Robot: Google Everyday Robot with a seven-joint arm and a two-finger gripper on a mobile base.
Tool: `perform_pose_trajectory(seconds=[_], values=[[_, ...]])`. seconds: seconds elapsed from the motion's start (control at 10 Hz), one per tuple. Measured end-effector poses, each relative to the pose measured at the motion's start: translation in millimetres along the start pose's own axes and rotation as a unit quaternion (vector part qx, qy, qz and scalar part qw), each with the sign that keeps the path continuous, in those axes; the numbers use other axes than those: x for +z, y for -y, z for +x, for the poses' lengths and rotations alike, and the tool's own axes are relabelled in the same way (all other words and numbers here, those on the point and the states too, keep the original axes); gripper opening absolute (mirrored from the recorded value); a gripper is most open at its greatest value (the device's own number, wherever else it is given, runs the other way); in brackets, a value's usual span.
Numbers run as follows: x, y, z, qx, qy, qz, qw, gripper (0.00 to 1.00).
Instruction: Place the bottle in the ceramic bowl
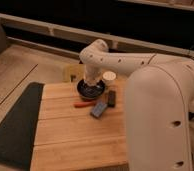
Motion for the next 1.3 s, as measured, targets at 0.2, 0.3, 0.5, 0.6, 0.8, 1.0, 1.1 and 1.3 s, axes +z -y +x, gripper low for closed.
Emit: perform_pose_trajectory(seconds=[0.2, 0.3, 0.5, 0.6, 0.8, 1.0, 1.1, 1.3], values=[[12.0, 1.8, 2.8, -0.007, -0.010, 0.004, 0.9999, 0.03], [19.8, -0.1, 6.6, -0.011, -0.018, 0.003, 0.9998, 0.12], [30.4, -3.8, 13.1, -0.012, -0.030, -0.003, 0.9995, 0.29], [29.5, -3.7, 12.4, -0.012, -0.029, -0.003, 0.9995, 0.33], [29.8, -3.9, 12.5, -0.012, -0.029, -0.003, 0.9995, 0.33], [29.8, -3.8, 12.6, -0.012, -0.029, -0.003, 0.9995, 0.33], [29.7, -3.8, 12.5, -0.012, -0.029, -0.003, 0.9995, 0.29], [29.8, -3.8, 12.6, -0.012, -0.029, -0.003, 0.9995, 0.29]])
